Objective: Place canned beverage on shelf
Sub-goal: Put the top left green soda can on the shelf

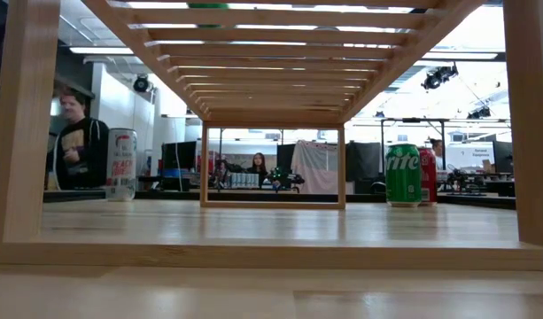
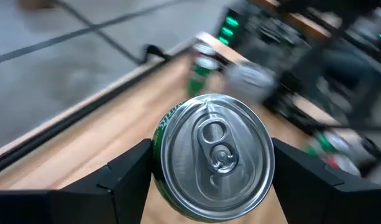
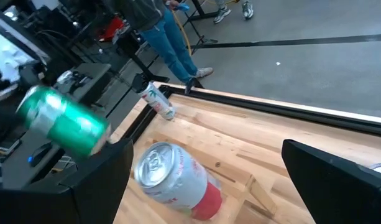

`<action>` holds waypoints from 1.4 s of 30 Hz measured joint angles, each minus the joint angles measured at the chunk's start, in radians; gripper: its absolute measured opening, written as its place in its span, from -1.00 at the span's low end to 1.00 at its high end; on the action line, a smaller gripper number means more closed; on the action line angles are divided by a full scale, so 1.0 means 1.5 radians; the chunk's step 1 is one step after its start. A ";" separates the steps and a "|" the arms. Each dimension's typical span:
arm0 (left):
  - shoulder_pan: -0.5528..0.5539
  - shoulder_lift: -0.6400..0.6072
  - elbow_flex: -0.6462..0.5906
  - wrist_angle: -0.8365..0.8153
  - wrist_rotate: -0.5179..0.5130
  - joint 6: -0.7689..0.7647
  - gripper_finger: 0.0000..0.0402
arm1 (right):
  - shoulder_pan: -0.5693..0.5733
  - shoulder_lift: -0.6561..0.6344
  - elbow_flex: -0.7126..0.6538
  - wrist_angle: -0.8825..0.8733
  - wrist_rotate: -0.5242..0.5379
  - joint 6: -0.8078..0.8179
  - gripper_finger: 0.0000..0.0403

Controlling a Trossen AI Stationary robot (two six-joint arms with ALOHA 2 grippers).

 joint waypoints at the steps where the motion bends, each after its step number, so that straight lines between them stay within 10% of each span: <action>1: -0.019 0.019 0.016 0.003 0.008 0.009 0.31 | 0.000 0.000 0.000 0.005 -0.003 0.000 0.96; 19: -0.106 0.303 0.167 0.022 0.015 0.134 0.35 | 0.000 0.000 0.000 0.017 -0.048 -0.005 0.96; 42: -0.058 0.354 0.168 0.037 0.037 0.169 0.38 | 0.000 0.000 0.000 0.017 -0.048 -0.022 0.96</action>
